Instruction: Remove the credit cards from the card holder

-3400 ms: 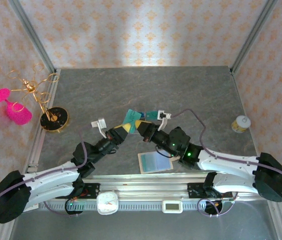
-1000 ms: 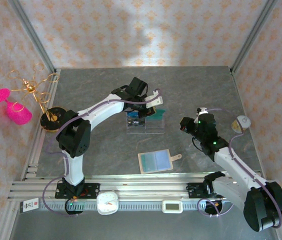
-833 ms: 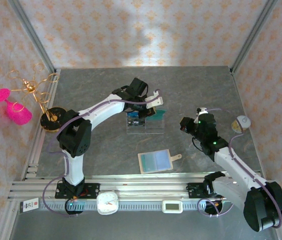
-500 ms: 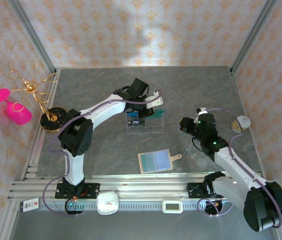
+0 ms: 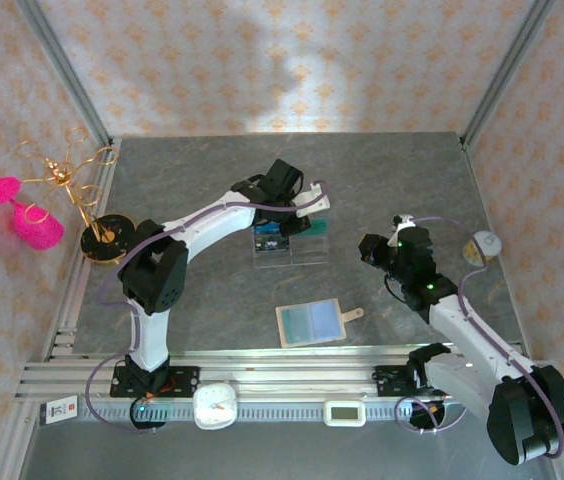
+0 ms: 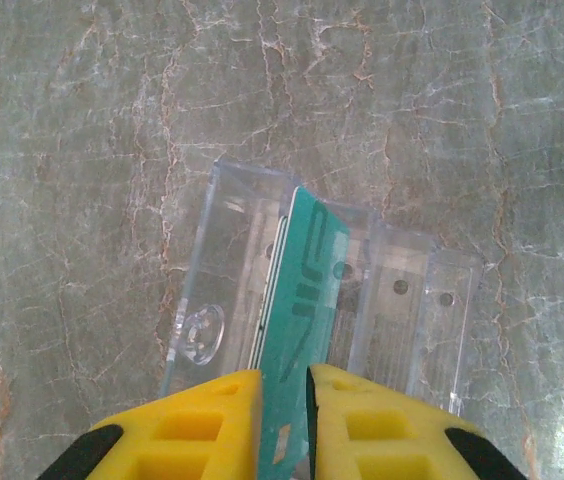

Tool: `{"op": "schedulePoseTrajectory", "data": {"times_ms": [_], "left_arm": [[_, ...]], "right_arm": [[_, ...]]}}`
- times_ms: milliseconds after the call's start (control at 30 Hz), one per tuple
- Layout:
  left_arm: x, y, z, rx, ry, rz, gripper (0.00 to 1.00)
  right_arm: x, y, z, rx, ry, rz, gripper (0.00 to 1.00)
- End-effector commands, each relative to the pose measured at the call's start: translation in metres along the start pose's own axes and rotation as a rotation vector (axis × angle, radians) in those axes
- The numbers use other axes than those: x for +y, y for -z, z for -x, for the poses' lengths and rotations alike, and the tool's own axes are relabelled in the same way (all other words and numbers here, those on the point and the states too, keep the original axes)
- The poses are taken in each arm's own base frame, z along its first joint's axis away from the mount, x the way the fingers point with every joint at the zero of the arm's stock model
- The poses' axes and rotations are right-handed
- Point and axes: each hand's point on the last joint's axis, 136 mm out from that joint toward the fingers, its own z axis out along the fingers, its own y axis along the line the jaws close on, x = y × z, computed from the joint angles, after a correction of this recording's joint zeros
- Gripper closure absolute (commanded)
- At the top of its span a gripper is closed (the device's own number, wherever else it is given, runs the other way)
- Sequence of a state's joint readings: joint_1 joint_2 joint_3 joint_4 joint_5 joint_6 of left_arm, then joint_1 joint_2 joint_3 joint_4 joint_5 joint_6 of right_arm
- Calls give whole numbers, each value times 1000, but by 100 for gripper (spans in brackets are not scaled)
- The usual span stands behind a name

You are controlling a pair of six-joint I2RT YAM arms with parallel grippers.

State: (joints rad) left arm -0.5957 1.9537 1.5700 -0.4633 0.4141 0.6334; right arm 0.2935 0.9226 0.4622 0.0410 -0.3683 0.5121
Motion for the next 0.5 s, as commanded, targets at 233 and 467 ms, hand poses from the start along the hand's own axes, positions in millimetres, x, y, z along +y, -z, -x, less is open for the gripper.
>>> {"op": "schedulePoseTrajectory", "data": {"times_ms": [233, 467], "left_arm": [[-8, 134, 80, -562, 276, 86, 68], [-38, 171, 21, -764, 671, 76, 61]], "right_arm": [[48, -13, -63, 219, 195, 127, 64], [55, -15, -171, 468, 455, 22, 63]]}}
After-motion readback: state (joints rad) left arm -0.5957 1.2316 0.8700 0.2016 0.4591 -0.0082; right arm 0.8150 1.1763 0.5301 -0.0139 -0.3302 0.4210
